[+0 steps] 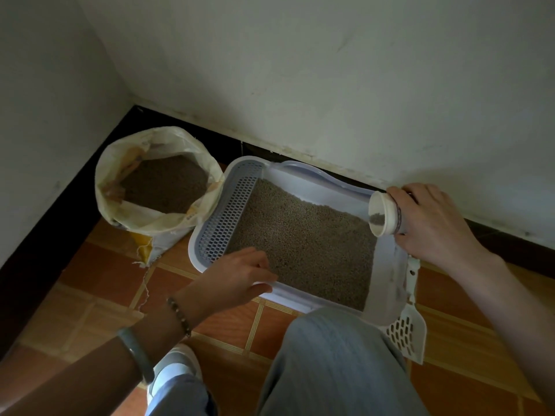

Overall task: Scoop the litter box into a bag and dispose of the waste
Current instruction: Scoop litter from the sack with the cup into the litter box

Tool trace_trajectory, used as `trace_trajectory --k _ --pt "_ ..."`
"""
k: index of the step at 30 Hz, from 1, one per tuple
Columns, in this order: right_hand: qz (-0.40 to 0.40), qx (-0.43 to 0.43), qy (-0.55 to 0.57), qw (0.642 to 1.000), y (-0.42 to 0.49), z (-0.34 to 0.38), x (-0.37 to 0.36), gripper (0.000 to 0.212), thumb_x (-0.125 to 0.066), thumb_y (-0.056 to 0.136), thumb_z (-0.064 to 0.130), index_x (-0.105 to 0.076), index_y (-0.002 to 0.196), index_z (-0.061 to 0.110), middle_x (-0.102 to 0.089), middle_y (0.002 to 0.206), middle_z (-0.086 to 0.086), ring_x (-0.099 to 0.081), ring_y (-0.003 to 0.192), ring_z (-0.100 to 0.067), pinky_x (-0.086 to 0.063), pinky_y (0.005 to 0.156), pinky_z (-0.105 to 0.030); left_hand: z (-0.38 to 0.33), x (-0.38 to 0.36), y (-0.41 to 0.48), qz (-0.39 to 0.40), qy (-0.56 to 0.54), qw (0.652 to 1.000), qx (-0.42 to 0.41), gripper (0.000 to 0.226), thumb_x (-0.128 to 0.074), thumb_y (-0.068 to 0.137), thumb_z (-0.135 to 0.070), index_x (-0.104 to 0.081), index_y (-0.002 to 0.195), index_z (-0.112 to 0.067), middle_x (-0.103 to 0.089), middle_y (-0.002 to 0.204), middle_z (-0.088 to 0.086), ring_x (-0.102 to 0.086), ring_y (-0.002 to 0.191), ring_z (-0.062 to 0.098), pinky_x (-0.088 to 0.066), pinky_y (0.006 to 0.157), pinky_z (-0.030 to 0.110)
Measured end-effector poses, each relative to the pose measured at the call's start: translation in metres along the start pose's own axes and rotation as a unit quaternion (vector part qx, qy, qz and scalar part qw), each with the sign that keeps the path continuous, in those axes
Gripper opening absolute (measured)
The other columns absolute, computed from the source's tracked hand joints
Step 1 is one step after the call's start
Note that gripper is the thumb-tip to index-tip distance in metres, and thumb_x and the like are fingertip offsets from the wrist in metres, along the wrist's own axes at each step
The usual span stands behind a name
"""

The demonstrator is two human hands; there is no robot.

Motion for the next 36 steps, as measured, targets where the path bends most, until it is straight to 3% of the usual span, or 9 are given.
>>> trace_trajectory --k 5,9,12,17,21,27,36 --pt "-0.022 0.027 0.009 0.999 0.01 0.019 0.019 0.081 -0.086 0.052 0.011 -0.05 0.124 0.003 -0.055 0.11 -0.02 -0.048 0.1 -0.039 -0.042 0.083 -0.045 0.002 0.008 -0.005 -0.016 0.01 1.0 0.012 0.03 -0.059 0.081 -0.042 -0.071 0.097 -0.02 -0.065 0.09 -0.003 -0.06 0.082 0.011 -0.053 0.066 0.024" --pt "-0.05 0.07 0.019 0.996 0.025 0.052 0.042 0.083 -0.087 0.053 0.014 -0.049 0.126 0.003 -0.054 0.112 -0.019 -0.048 0.102 -0.038 -0.042 0.084 -0.045 0.024 0.048 -0.023 -0.115 0.02 0.989 0.091 0.033 -0.047 0.089 -0.037 -0.068 0.102 -0.015 -0.064 0.092 0.001 -0.052 0.086 0.006 -0.042 0.074 0.016" --pt "-0.072 0.115 0.032 0.99 0.038 0.089 0.057 0.083 -0.087 0.054 0.014 -0.049 0.127 0.003 -0.055 0.113 -0.019 -0.049 0.103 -0.037 -0.043 0.086 -0.045 0.052 0.085 -0.05 -0.212 0.063 0.959 0.176 0.03 -0.047 0.091 -0.025 -0.066 0.108 -0.009 -0.063 0.1 0.01 -0.055 0.091 0.017 -0.046 0.076 0.027" --pt "-0.098 0.215 0.051 0.97 0.055 0.168 0.071 0.079 -0.083 0.056 0.014 -0.049 0.126 0.005 -0.055 0.116 -0.016 -0.049 0.106 -0.033 -0.042 0.087 -0.042 0.084 0.136 -0.109 -0.339 0.11 0.872 0.336 0.024 -0.059 0.088 -0.007 -0.066 0.111 -0.006 -0.059 0.11 0.014 -0.049 0.103 0.027 -0.043 0.085 0.036" --pt "-0.114 0.285 0.055 0.95 0.062 0.225 0.08 0.076 -0.08 0.057 0.011 -0.048 0.127 0.006 -0.054 0.116 -0.014 -0.049 0.107 -0.031 -0.043 0.09 -0.042 0.102 0.145 -0.133 -0.353 0.123 0.844 0.386 0.027 -0.06 0.086 -0.007 -0.066 0.113 -0.01 -0.052 0.121 0.015 -0.041 0.114 0.031 -0.041 0.096 0.046" --pt "-0.114 0.355 0.026 0.927 0.067 0.277 0.076 0.077 -0.081 0.055 0.009 -0.05 0.125 0.006 -0.056 0.114 -0.014 -0.051 0.106 -0.032 -0.044 0.089 -0.041 0.125 0.138 -0.144 -0.324 0.096 0.837 0.43 0.03 -0.062 0.087 -0.018 -0.064 0.117 -0.015 -0.042 0.138 0.015 -0.034 0.128 0.035 -0.038 0.102 0.052" --pt "-0.092 0.376 -0.004 0.922 0.098 0.313 0.065 0.078 -0.079 0.058 0.01 -0.047 0.129 0.007 -0.053 0.118 -0.015 -0.048 0.11 -0.033 -0.04 0.092 -0.042 0.139 0.131 -0.145 -0.309 0.071 0.837 0.445 0.04 -0.063 0.087 -0.022 -0.058 0.126 -0.013 -0.043 0.14 0.013 -0.042 0.124 0.034 -0.037 0.101 0.045"
Point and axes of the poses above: each hand's wrist, its own y-axis towards the middle knuckle, its own x-axis out of the back of the hand, z = x × y, the point moved 8 cm from there along y, towards the middle knuckle
